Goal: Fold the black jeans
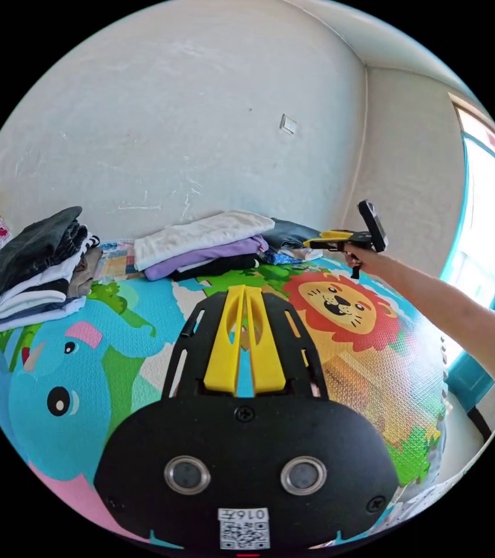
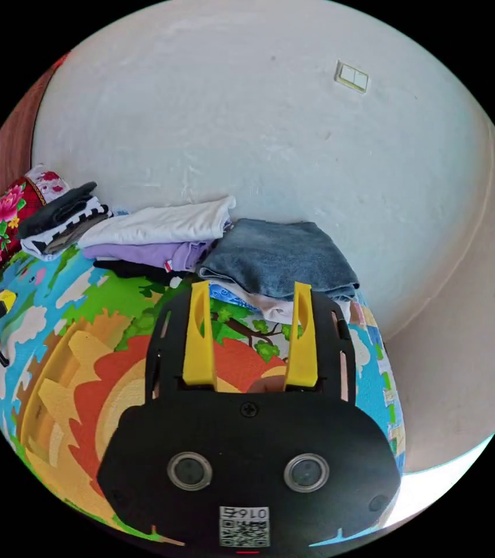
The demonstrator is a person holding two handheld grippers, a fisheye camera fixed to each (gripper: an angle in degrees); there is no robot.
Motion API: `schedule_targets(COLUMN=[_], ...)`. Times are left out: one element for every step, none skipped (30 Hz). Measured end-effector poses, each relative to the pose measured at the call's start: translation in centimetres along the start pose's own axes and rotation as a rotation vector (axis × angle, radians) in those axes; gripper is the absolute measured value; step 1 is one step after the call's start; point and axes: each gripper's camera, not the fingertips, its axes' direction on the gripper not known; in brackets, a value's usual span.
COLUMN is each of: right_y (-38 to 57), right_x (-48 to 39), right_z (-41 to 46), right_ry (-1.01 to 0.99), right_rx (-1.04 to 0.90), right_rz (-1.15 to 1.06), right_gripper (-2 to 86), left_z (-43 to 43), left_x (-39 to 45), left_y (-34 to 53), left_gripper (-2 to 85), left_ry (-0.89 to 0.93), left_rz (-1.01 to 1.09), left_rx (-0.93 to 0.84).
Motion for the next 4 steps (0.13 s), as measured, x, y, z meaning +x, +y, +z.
schedule_targets(right_y=[-0.3,-0.7,-0.9,-1.5], right_x=[-0.8,-1.6,-1.9,-2.7], right_z=[1.1,2.1,2.5,3.3], right_ry=[0.065,0.132,0.167,0.221], right_rx=[-0.018,-0.035,-0.043,-0.056], right_rz=[-0.038,-0.058,-0.059,-0.083], right_gripper=[18.1,18.1,17.9,17.4], left_z=[-0.1,-0.6,-1.1,-1.4], left_x=[-0.1,-0.3,-0.6,-0.8], left_y=[-0.2,-0.7,-1.0,-1.2], left_gripper=[-1.0,-1.0,-1.0,-1.0], left_ry=[0.008,0.028,0.05,0.06], left_rz=[-0.004,-0.019,-0.039,-0.051], left_rx=[0.0,0.01,0.028,0.036])
